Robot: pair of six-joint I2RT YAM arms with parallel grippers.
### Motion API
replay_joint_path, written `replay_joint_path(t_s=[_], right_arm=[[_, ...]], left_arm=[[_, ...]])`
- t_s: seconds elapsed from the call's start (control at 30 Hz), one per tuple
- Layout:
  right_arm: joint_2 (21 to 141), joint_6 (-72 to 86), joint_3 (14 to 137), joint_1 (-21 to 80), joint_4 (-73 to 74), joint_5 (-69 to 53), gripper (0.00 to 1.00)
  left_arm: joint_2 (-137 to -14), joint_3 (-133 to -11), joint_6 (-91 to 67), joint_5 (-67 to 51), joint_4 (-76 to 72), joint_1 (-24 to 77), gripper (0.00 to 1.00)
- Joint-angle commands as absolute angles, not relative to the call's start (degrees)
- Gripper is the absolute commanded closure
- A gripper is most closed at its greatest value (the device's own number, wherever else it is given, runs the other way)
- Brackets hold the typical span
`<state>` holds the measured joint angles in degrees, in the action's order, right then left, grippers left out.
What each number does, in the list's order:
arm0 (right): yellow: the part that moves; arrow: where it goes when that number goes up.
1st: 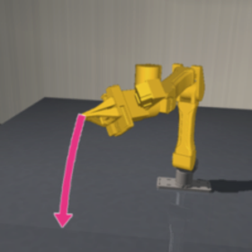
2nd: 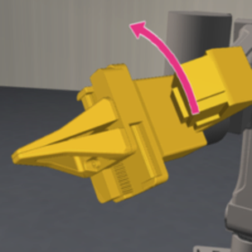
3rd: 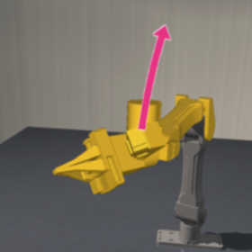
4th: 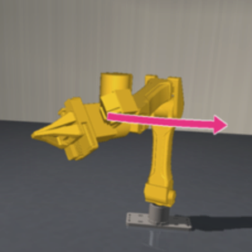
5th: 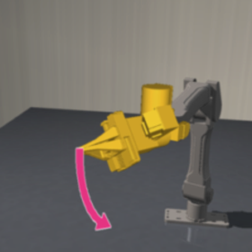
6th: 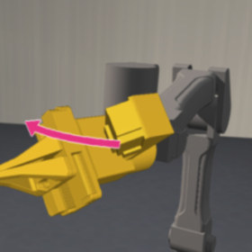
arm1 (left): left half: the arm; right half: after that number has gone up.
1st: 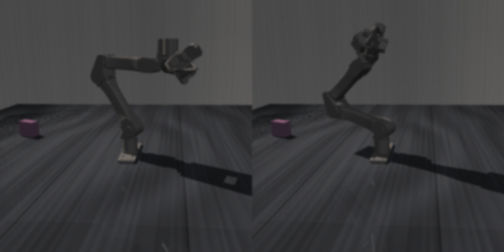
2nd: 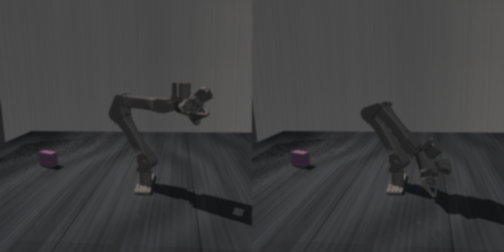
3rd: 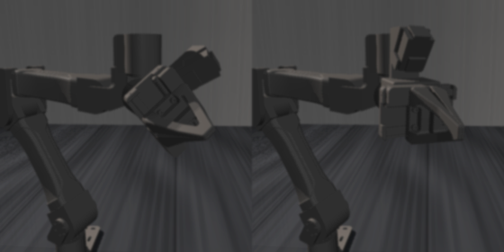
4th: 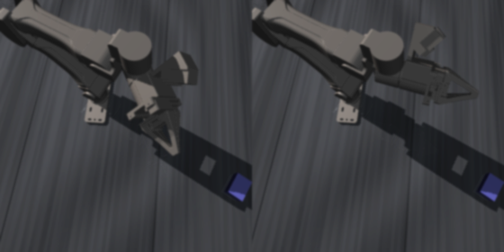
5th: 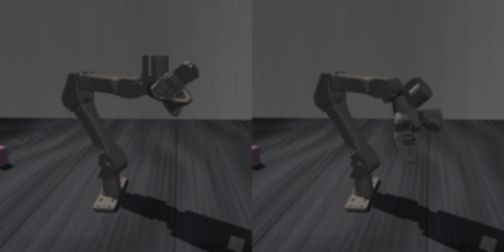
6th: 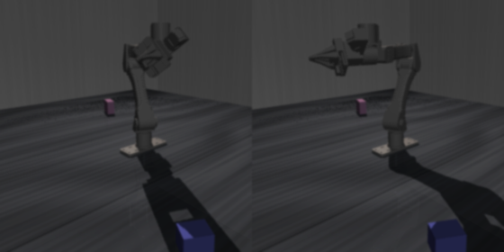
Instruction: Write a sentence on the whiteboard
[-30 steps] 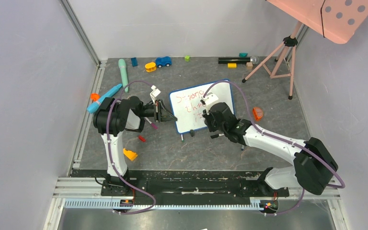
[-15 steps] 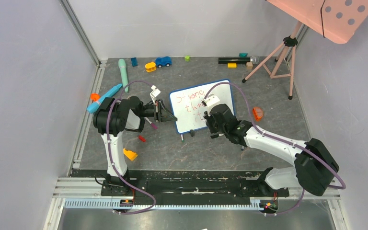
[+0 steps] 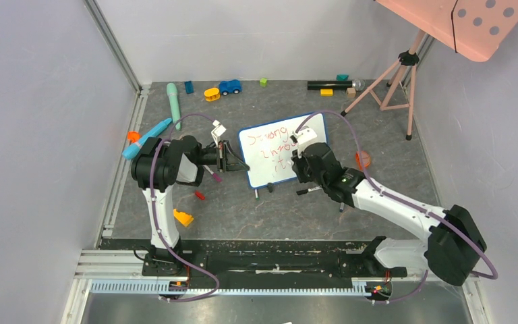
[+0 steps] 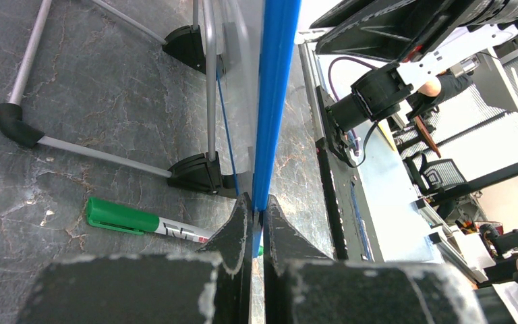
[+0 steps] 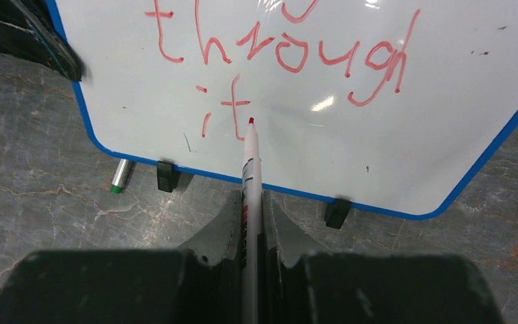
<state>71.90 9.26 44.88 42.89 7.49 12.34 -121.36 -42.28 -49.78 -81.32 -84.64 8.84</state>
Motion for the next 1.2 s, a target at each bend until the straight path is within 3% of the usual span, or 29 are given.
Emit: replay_joint_path(t_s=[0.0,1.17], right_arm=[[69.36,9.61,45.8,42.38,7.57,13.59,1.0],[74.03,8.62,45.2,36.56,7.65,11.42,1.0]], left_arm=[[-121.31,-42.8,-50.64,-84.4,-89.21,9.76,0.98],[-121.37,-42.8,-50.65,-84.42,-89.21,9.85,0.98]])
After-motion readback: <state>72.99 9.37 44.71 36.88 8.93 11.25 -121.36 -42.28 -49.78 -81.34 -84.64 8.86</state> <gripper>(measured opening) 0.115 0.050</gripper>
